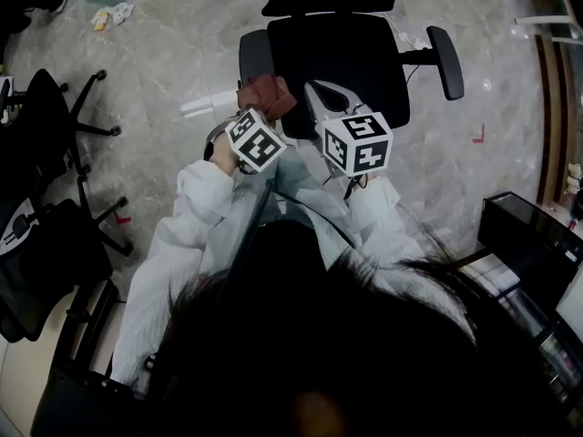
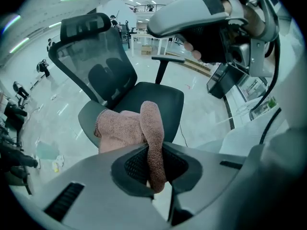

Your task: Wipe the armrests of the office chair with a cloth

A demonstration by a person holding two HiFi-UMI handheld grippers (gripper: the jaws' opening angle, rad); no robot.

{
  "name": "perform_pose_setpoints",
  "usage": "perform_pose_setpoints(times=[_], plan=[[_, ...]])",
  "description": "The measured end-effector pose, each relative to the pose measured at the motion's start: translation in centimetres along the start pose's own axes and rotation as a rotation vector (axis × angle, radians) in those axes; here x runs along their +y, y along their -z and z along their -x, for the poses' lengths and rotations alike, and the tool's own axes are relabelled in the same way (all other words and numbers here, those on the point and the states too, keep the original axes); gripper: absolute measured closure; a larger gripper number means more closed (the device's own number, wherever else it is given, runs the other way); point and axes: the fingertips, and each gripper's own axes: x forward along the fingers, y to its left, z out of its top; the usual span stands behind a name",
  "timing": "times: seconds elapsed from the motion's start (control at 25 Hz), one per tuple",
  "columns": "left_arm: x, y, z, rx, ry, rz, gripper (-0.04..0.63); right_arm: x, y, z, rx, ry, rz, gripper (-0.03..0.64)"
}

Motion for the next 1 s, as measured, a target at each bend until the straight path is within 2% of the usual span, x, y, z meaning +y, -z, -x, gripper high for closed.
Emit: perform_pose_setpoints(times=[0.08, 0.2, 0.4, 0.56, 0.68, 0.8, 1.0], plan=[[0.0, 0.1, 0.2, 0.014, 0.016, -0.018, 0.565, -0.1, 0.1, -0.4, 0.009, -0.002, 0.002, 0.615], [2.1, -1.2, 0.9, -0.037, -0.024, 0.001, 0.565, -0.4, 0.0, -1.0, 0.02, -0.005, 0.011, 0.615], [10.8, -6.0, 3.9, -0.169, -0.208, 0.042, 0.565, -2.0, -0.3, -2.1, 0.031, 0.0, -0.003, 0.615], [18.3, -8.5, 5.1, -0.188, -0.347, 0.044, 0.565, -2.9, -0.1, -3.2, 0.045, 0.005, -0.025, 0.615], [22.4, -9.7, 5.0, -0.183, -0.415, 0.074, 0.565, -3.8, -0.2, -4.0, 0.052, 0.01, -0.043, 0.615], [23.2, -9.7, 2.5, -0.127, -0.4, 0.064, 0.565, -4.7, -0.2, -4.2, 0.052, 0.018, -0.064, 0.615], [17.9, -6.7, -3.4, -0.003, -0.236, 0.006, 0.565, -5.2, 0.2, -4.1, 0.056, 0.027, -0.078, 0.615]])
